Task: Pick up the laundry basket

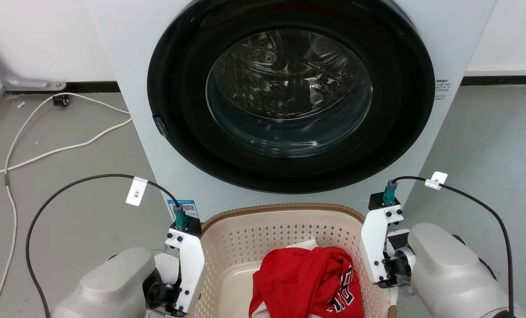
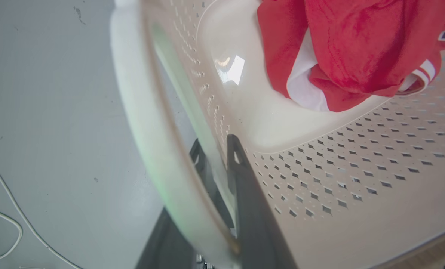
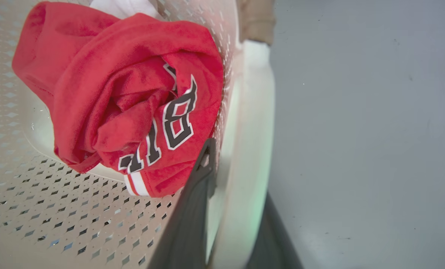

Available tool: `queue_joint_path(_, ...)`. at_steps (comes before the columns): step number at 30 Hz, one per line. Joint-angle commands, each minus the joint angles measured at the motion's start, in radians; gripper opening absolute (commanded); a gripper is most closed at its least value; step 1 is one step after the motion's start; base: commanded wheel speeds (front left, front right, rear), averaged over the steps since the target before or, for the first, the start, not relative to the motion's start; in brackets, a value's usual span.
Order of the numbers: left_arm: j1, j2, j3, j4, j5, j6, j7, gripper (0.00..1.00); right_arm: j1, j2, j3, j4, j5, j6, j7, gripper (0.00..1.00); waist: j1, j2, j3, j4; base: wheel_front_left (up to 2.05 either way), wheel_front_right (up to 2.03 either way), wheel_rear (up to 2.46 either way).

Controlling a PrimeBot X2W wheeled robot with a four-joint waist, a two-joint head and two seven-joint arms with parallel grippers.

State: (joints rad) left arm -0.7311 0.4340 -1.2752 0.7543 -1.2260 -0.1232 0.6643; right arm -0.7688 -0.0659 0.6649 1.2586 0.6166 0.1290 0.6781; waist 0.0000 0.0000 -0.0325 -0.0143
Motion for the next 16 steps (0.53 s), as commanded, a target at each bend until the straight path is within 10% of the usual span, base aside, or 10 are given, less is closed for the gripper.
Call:
queue_joint_path(1, 0.001, 0.003, -0.011, -0.006, 0.011, -0.013, 0.005, 0.0, -0.012, -0.01, 0.007, -0.004, -0.002, 0.003, -0.004, 0.0, 0.0, 0.0, 0.0, 0.0, 0.0, 0.0, 0.0)
queue_joint_path(16, -0.011, -0.003, -0.01, 0.002, 0.011, -0.013, 0.014, 0.0, -0.007, -0.003, 0.017, 0.006, 0.014, 0.003, 0.0, 0.0, 0.0, 0.0, -0.004, -0.003, 0.0, 0.0, 0.0)
